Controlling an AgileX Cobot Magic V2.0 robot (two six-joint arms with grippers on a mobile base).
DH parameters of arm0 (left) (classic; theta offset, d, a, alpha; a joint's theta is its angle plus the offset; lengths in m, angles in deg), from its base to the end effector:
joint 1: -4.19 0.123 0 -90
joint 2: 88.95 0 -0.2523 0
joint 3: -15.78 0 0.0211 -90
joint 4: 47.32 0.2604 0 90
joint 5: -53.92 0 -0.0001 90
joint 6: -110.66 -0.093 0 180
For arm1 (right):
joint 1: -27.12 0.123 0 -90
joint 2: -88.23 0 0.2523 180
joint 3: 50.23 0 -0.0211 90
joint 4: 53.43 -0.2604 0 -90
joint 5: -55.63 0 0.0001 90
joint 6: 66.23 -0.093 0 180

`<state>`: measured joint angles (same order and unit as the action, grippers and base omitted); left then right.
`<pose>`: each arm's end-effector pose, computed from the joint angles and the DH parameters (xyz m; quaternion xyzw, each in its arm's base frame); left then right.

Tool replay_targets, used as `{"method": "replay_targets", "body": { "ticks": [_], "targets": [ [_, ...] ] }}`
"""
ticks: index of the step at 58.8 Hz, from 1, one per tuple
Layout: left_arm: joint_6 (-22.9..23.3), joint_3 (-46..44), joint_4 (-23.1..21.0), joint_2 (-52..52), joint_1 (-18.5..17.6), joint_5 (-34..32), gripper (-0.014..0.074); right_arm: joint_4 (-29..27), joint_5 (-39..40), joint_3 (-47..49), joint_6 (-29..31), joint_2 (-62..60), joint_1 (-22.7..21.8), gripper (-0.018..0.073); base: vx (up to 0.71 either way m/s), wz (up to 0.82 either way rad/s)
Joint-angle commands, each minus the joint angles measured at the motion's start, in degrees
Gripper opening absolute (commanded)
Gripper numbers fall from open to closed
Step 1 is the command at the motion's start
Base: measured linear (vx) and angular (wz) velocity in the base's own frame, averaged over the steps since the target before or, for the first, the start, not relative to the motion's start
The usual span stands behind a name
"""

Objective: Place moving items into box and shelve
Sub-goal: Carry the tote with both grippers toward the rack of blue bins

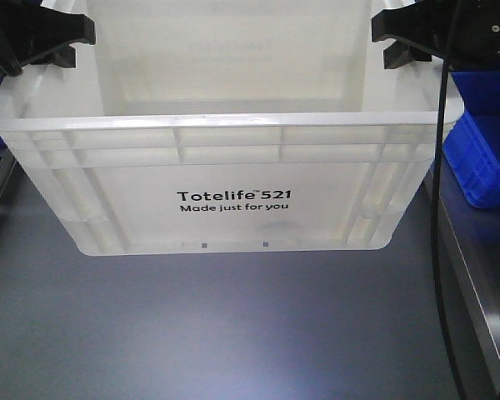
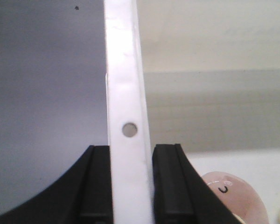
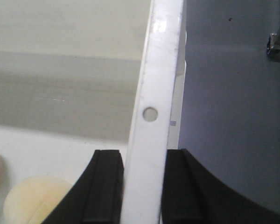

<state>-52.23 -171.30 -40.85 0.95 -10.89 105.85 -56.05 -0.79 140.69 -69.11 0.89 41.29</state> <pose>0.3123 -0.0756 0.3637 -0.0013 0.9217 -0.0542 0.3841 0.3175 0.0838 0.3640 -0.0869 0.9298 0.0750 0.3497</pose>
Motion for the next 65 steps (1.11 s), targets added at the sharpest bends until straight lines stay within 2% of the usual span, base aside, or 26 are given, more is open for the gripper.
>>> {"method": "replay_targets", "body": {
  "ticks": [1, 65],
  "targets": [
    [0.0, -2.5, 2.8, -2.7, 0.0, -7.4, -0.0022, -0.6, 7.3, 2.6, 0.8, -3.1, -0.3, -0.0013, 0.45, -0.20],
    [0.0, -2.5, 2.7, -2.7, 0.0, -7.5, -0.0022, -0.6, 7.2, 2.6, 0.8, -3.1, -0.3, -0.0013, 0.50, -0.07]
  ]
}}
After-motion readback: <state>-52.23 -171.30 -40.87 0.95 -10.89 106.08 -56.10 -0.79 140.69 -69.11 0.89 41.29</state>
